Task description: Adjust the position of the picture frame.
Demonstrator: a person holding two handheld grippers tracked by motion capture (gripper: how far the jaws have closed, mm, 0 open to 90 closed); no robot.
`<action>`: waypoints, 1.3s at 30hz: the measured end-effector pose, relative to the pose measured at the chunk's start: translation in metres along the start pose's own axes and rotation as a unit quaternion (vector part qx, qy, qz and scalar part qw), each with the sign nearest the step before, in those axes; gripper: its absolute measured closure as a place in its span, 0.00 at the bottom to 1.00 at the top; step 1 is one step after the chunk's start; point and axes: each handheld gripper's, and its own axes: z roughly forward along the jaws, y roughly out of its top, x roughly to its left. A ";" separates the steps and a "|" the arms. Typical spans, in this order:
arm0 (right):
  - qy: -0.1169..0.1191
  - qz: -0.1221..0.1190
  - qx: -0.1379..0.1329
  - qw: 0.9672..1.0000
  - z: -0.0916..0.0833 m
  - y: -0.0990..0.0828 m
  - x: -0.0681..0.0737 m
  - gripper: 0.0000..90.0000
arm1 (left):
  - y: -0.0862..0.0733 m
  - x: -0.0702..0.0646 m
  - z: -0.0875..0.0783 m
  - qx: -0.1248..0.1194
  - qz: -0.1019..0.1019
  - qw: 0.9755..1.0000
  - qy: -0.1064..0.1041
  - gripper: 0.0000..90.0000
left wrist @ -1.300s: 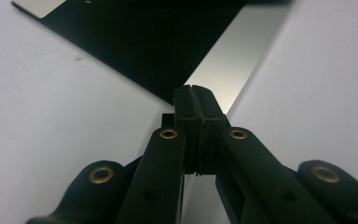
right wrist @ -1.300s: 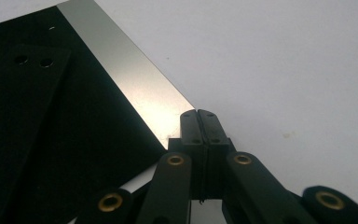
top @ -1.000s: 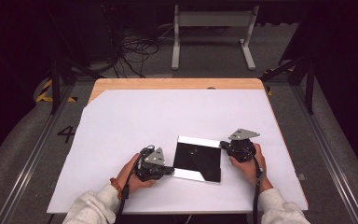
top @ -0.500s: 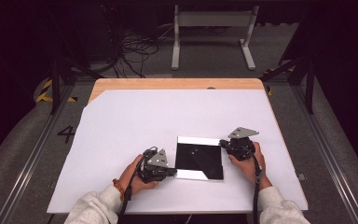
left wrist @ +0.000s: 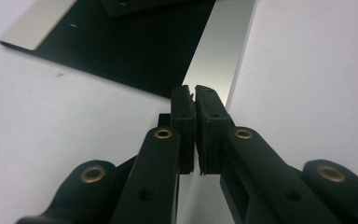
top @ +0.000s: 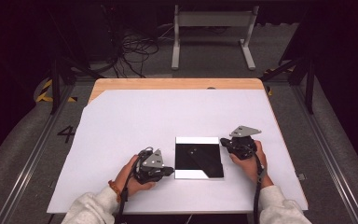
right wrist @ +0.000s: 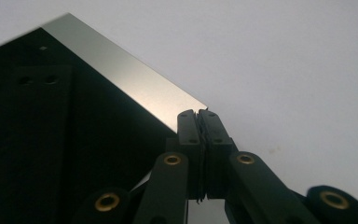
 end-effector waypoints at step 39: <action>0.116 -0.059 0.111 0.985 -0.059 -0.037 0.060 0.82 | -0.090 -0.007 -0.083 -0.045 -0.087 0.985 0.142 0.36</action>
